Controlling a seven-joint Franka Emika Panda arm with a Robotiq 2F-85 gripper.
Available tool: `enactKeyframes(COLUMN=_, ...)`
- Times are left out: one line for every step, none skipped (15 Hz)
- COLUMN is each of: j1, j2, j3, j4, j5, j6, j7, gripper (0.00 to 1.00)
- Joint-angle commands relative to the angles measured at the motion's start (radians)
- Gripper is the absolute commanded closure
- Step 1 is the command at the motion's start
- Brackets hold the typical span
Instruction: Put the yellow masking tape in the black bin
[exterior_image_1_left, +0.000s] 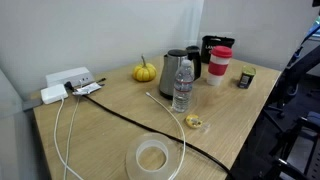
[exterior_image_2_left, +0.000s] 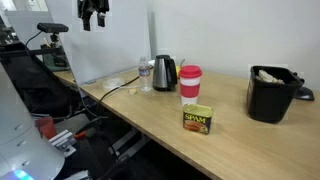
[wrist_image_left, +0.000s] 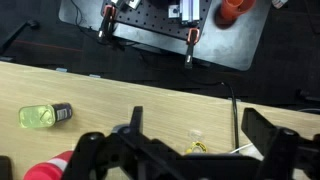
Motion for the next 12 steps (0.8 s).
enactKeyframes(j1=0.011, j2=0.002, j3=-0.009, j4=0.001, j5=-0.004, j6=-0.001, j7=0.004, gripper=0.00)
enactKeyframes(j1=0.011, j2=0.002, j3=-0.009, j4=0.001, j5=-0.004, j6=-0.001, j7=0.004, gripper=0.00)
enactKeyframes(j1=0.011, j2=0.002, j3=-0.009, j4=0.001, j5=-0.004, j6=-0.001, j7=0.004, gripper=0.00)
enactKeyframes(j1=0.011, j2=0.002, j3=-0.009, j4=0.001, j5=-0.004, j6=-0.001, j7=0.004, gripper=0.00)
enactKeyframes(j1=0.011, j2=0.002, j3=-0.009, j4=0.001, j5=-0.004, j6=-0.001, j7=0.004, gripper=0.00)
enactKeyframes(j1=0.011, j2=0.002, j3=-0.009, j4=0.001, j5=-0.004, j6=-0.001, j7=0.004, gripper=0.00)
enactKeyframes(j1=0.012, j2=0.000, j3=-0.009, j4=-0.002, j5=-0.016, j6=0.003, j7=-0.012, gripper=0.00)
enactKeyframes(j1=0.014, j2=-0.002, j3=-0.008, j4=-0.004, j5=-0.044, j6=0.003, j7=-0.033, gripper=0.00)
enactKeyframes(j1=0.016, j2=-0.007, j3=-0.004, j4=-0.014, j5=-0.087, j6=0.026, j7=-0.058, gripper=0.00)
enactKeyframes(j1=0.048, j2=0.082, j3=0.063, j4=0.051, j5=-0.064, j6=0.083, j7=0.012, gripper=0.00)
enactKeyframes(j1=0.057, j2=0.101, j3=0.079, j4=0.052, j5=-0.070, j6=0.139, j7=0.015, gripper=0.00)
enactKeyframes(j1=0.072, j2=0.135, j3=0.102, j4=0.059, j5=-0.067, j6=0.204, j7=0.040, gripper=0.00)
